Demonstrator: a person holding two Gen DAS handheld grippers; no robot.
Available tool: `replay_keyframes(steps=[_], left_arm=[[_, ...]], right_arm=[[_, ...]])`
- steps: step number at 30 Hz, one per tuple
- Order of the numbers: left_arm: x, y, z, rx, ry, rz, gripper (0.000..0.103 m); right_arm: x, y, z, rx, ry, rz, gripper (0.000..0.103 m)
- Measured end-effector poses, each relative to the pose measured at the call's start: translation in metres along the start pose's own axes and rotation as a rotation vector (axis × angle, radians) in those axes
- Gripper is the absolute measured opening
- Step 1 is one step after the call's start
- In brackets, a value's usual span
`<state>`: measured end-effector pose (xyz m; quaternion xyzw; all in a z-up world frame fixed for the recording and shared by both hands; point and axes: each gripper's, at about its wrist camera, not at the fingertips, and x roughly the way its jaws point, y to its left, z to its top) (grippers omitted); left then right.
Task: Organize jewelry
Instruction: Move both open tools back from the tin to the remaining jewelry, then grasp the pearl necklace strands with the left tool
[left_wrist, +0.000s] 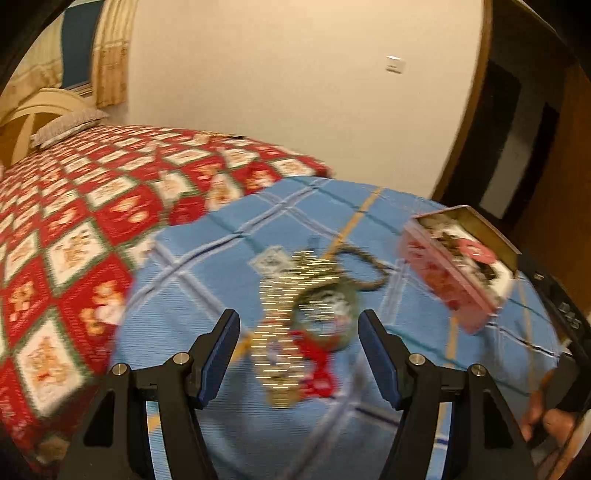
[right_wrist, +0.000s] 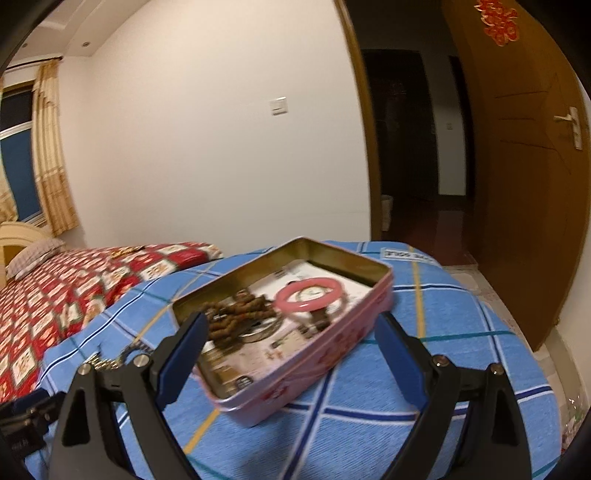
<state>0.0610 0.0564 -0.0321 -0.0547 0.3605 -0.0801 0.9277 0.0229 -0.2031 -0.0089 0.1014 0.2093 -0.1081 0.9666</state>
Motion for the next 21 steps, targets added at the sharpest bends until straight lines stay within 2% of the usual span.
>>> replay_keyframes(steps=[7,9,11,12,16,21], left_arm=[[0.011,0.029,0.005,-0.024,0.050,0.005,0.066],[0.015,0.029,0.005,-0.016,0.071,-0.003,0.060],[0.020,0.028,0.005,-0.007,0.099,-0.013,0.043],[0.024,0.026,0.004,-0.001,0.123,-0.007,0.040],[0.030,0.018,0.004,0.042,0.154,0.012,0.039],[0.039,0.010,0.007,0.074,0.174,0.000,0.039]], right_arm=[[-0.002,0.031,-0.012,-0.021,0.068,0.115,0.094],[-0.004,0.044,-0.015,-0.059,0.069,0.143,0.094],[-0.008,0.056,-0.019,-0.105,0.065,0.161,0.094],[-0.009,0.059,-0.020,-0.119,0.060,0.165,0.094],[-0.013,0.067,-0.021,-0.159,0.035,0.172,0.094],[-0.011,0.066,-0.022,-0.139,0.043,0.173,0.094]])
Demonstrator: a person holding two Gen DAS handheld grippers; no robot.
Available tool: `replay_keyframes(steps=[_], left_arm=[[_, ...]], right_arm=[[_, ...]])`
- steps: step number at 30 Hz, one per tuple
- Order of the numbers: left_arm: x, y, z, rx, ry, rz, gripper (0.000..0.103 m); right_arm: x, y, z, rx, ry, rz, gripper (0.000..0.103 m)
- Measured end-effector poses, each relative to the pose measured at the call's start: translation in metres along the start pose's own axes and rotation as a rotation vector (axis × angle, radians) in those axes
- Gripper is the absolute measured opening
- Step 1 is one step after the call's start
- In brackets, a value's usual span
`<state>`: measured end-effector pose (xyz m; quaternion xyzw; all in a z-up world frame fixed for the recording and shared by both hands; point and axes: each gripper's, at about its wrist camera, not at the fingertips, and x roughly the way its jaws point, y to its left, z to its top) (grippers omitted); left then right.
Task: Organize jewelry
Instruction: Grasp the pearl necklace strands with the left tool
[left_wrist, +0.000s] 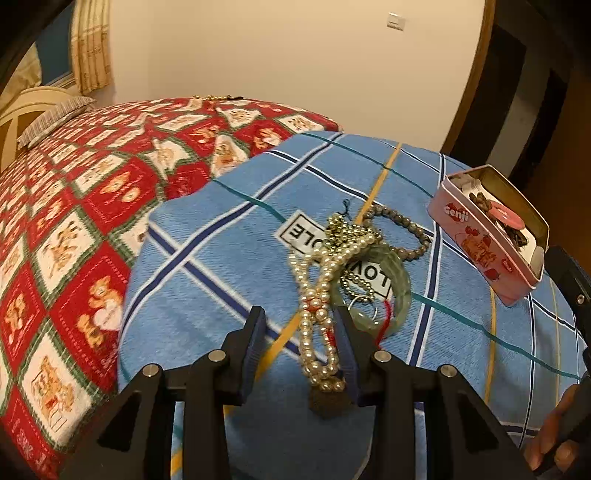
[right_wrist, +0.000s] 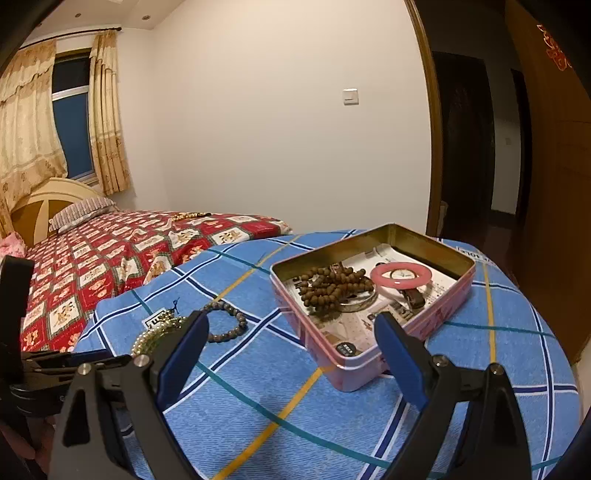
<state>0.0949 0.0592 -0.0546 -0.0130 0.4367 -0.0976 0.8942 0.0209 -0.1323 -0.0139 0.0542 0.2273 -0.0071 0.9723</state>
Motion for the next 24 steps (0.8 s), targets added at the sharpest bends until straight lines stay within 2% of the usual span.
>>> replay_keyframes(steps=[9,10,11,13,15,18,19,22,24], left_arm=[[0.015,-0.014,0.008,0.083,0.023,0.050,0.039],[0.015,-0.013,0.009,0.080,0.022,0.043,0.037],[0.015,-0.011,0.009,0.071,0.021,0.029,0.024],[0.014,-0.006,0.009,0.046,0.019,0.008,0.013],[0.012,0.002,0.009,0.005,0.011,-0.036,0.013],[0.001,0.015,0.009,-0.070,-0.050,-0.102,0.013],[-0.008,0.019,0.008,-0.086,-0.099,-0.114,0.013],[-0.035,0.022,0.003,-0.074,-0.222,-0.131,0.013],[-0.047,0.022,0.000,-0.062,-0.254,-0.124,0.013]], right_arm=[[0.000,-0.001,0.000,0.002,0.011,0.006,0.094],[0.000,-0.002,0.000,0.002,0.011,0.006,0.094],[0.001,-0.002,0.000,0.001,0.012,0.007,0.094],[0.001,-0.002,0.000,0.000,0.014,0.008,0.094],[0.001,-0.001,0.000,0.001,0.014,0.008,0.094],[0.002,-0.001,0.000,0.001,0.019,0.016,0.094],[0.003,-0.001,0.000,0.001,0.024,0.020,0.094],[0.004,-0.002,0.000,0.004,0.032,0.031,0.092],[0.005,-0.001,0.000,0.001,0.038,0.046,0.088]])
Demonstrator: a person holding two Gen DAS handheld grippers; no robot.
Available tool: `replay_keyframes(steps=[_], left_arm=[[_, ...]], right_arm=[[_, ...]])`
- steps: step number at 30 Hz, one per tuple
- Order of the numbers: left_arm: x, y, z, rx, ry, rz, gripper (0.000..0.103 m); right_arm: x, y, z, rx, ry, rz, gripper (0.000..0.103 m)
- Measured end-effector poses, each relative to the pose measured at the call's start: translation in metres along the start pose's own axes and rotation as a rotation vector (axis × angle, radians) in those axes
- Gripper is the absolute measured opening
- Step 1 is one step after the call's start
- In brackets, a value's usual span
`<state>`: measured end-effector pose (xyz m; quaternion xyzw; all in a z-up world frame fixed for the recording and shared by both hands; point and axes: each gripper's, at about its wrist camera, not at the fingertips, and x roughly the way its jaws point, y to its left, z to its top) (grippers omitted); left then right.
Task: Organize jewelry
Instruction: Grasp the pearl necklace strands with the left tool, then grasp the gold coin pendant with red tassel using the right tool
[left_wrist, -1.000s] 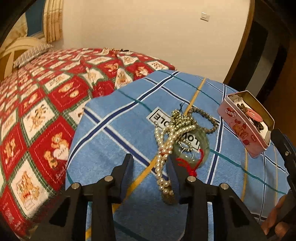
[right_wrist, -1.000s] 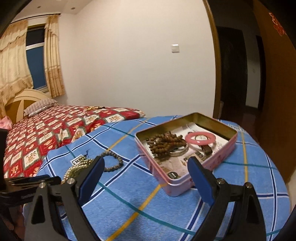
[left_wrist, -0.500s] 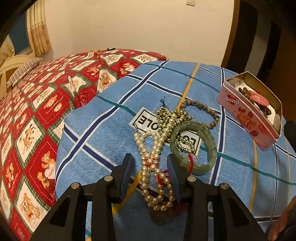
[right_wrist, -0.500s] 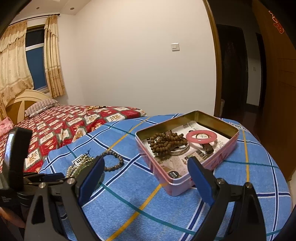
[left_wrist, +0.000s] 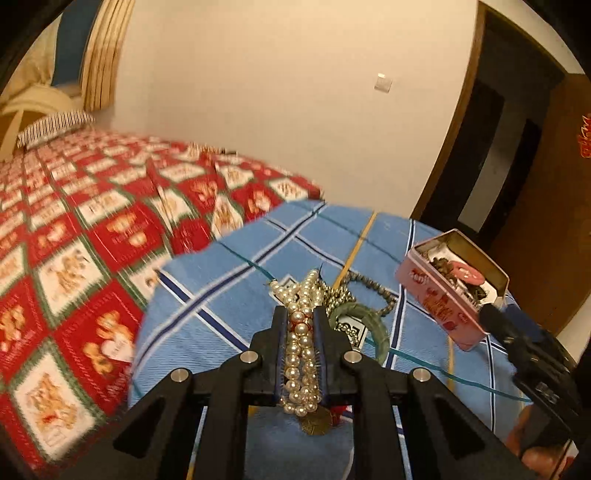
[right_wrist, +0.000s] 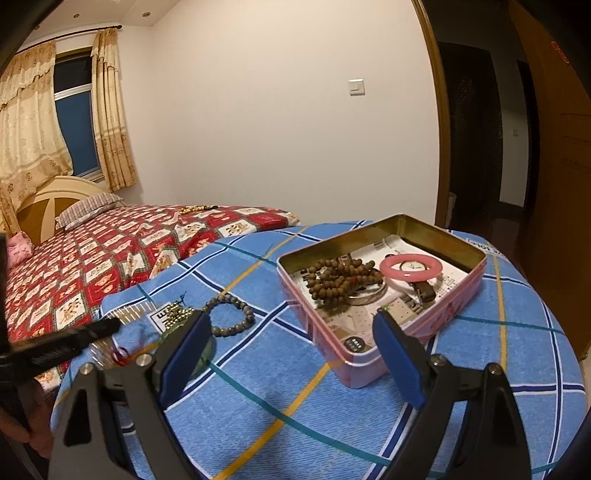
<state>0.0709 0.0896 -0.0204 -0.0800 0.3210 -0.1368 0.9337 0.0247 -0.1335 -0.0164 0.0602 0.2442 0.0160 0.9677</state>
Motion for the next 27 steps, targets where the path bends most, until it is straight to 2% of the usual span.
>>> replay_keyframes(steps=[2,4,6,11,14,17,24,27], left_arm=[[-0.011,0.002,0.001,-0.003,-0.018,-0.015,0.013],[-0.018,0.005,0.003,-0.005,-0.027,-0.030,0.013],[-0.022,0.007,0.005,0.001,-0.036,-0.042,0.013],[-0.022,0.012,0.000,0.024,-0.024,-0.035,0.013],[-0.018,0.019,-0.005,0.004,-0.002,-0.037,0.013],[-0.016,0.024,-0.007,-0.005,0.005,-0.035,0.013],[-0.016,0.036,-0.005,-0.019,-0.002,-0.030,0.013],[-0.019,0.041,-0.003,-0.028,-0.011,-0.031,0.013]], right_arm=[[0.001,0.002,0.000,-0.010,0.015,0.025,0.080],[0.004,0.007,-0.002,-0.019,0.047,0.078,0.070],[0.007,0.015,-0.005,-0.028,0.085,0.147,0.066],[0.015,0.048,-0.013,-0.038,0.188,0.325,0.065],[0.025,0.070,-0.018,-0.080,0.253,0.381,0.065],[0.037,0.088,-0.022,-0.126,0.318,0.416,0.065],[0.071,0.127,-0.029,-0.227,0.445,0.448,0.052],[0.071,0.135,-0.031,-0.280,0.437,0.436,0.051]])
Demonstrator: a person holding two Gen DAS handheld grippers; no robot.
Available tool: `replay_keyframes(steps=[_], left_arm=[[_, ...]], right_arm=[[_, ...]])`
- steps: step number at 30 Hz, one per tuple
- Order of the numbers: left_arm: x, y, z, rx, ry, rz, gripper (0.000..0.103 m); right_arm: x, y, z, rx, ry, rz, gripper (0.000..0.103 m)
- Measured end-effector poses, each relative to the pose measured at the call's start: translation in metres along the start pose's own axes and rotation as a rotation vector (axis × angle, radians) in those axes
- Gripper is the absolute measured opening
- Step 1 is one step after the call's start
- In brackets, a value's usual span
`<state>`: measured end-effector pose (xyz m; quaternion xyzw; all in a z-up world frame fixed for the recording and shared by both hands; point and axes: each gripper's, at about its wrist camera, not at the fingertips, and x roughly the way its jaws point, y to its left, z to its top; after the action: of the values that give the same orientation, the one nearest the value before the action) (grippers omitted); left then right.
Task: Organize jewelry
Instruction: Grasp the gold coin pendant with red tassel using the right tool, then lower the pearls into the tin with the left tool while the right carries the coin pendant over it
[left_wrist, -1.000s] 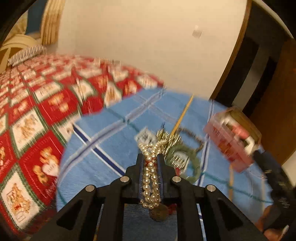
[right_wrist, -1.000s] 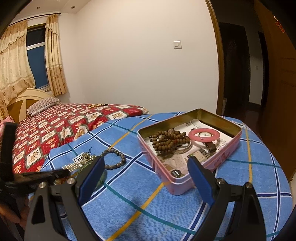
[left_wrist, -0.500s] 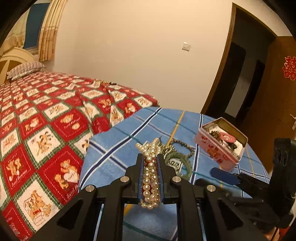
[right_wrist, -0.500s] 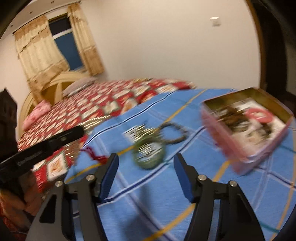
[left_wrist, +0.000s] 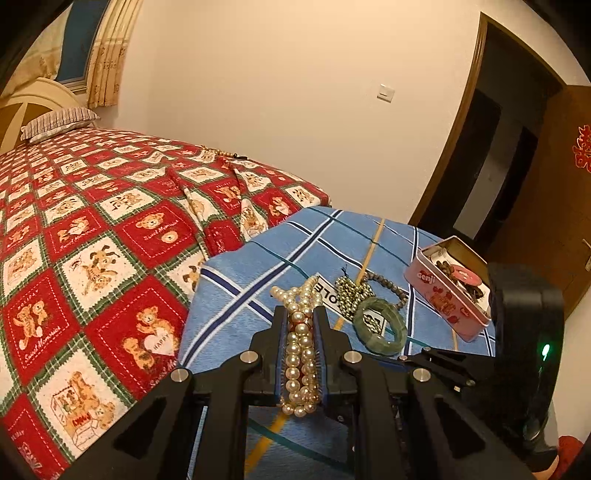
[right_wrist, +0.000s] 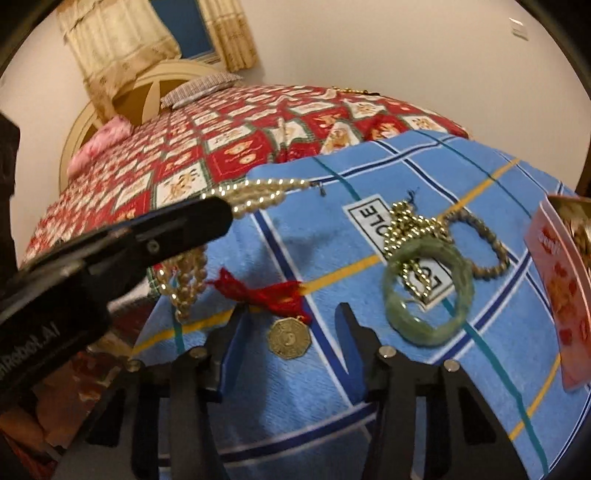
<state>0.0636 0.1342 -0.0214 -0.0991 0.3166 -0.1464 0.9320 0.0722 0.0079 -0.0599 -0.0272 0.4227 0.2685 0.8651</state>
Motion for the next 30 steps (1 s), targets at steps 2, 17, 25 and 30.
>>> replay_keyframes(steps=[2,17,25,30], left_arm=[[-0.003,0.003,0.002,-0.011,-0.009,-0.007,0.013],[-0.007,-0.017,0.006,0.023,-0.050,-0.037,0.013],[-0.001,-0.039,0.003,0.055,-0.035,-0.058,0.013],[0.004,-0.057,0.003,0.072,-0.030,-0.080,0.013]], right_arm=[[-0.001,0.003,-0.003,-0.031,0.007,-0.038,0.038],[-0.070,-0.053,-0.024,0.141,-0.223,-0.019,0.025],[-0.106,-0.101,-0.030,0.304,-0.345,-0.081,0.025],[-0.125,-0.115,-0.031,0.341,-0.408,-0.104,0.025]])
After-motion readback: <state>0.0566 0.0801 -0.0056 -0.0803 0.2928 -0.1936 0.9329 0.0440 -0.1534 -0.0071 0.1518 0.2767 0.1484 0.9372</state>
